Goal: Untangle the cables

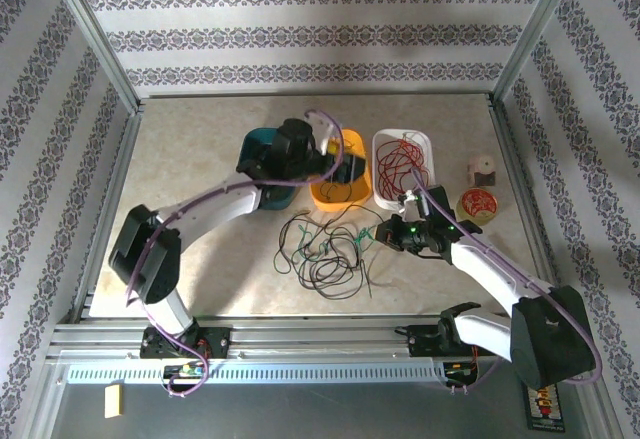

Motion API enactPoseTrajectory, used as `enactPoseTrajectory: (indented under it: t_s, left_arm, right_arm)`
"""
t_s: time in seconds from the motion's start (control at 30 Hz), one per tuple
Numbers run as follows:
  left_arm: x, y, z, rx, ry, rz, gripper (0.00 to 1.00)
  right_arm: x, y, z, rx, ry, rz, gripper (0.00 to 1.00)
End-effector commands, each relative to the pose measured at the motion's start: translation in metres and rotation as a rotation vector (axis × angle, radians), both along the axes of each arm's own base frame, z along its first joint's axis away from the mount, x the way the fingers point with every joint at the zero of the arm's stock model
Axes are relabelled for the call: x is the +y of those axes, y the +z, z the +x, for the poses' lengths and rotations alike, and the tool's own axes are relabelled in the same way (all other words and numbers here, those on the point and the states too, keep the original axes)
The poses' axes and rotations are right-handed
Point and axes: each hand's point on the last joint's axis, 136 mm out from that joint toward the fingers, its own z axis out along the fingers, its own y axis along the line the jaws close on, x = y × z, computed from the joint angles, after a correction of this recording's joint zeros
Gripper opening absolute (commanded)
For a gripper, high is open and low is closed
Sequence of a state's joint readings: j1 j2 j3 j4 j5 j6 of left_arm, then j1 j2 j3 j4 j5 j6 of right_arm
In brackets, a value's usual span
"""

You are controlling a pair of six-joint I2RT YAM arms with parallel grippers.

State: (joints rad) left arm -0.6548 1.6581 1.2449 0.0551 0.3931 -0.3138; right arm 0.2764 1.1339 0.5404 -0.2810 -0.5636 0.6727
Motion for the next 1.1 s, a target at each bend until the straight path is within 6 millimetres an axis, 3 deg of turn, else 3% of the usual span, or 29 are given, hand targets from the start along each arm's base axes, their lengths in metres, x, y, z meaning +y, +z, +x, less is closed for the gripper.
enactPoseTrajectory:
  t_s: [0.0, 0.1, 0.27, 0.37, 0.5, 0.63, 0.83, 1.07]
  left_arm:
    - [0.002, -0.032, -0.051, 0.076, -0.194, 0.040, 0.98]
    - [0.020, -0.049, -0.062, 0.094, -0.150, 0.092, 0.98]
    - [0.070, -0.102, -0.072, 0.150, -0.012, 0.311, 0.97]
    - [0.086, -0.125, -0.077, 0.215, 0.035, 0.396, 0.94]
    - [0.098, -0.139, -0.073, 0.254, 0.107, 0.432, 0.91]
    - [0.109, -0.155, -0.065, 0.320, 0.179, 0.489, 0.82]
    - [0.120, -0.174, -0.064, 0.346, 0.199, 0.586, 0.79]
    - [0.116, -0.174, -0.054, 0.324, 0.232, 0.558, 0.56]
  right_arm:
    - [0.003, 0.017, 0.011, -0.066, 0.019, 0.021, 0.00]
    - [0.007, 0.022, 0.014, -0.077, 0.028, 0.039, 0.00]
    - [0.006, 0.017, 0.015, -0.057, 0.024, 0.030, 0.00]
    - [0.007, 0.014, 0.015, -0.044, 0.023, 0.030, 0.00]
    - [0.008, 0.014, 0.016, -0.036, 0.020, 0.029, 0.00]
    - [0.007, 0.014, 0.017, -0.037, 0.013, 0.026, 0.00]
    - [0.007, 0.014, 0.017, -0.036, 0.013, 0.026, 0.00]
    - [0.007, 0.012, 0.016, -0.032, 0.013, 0.026, 0.00]
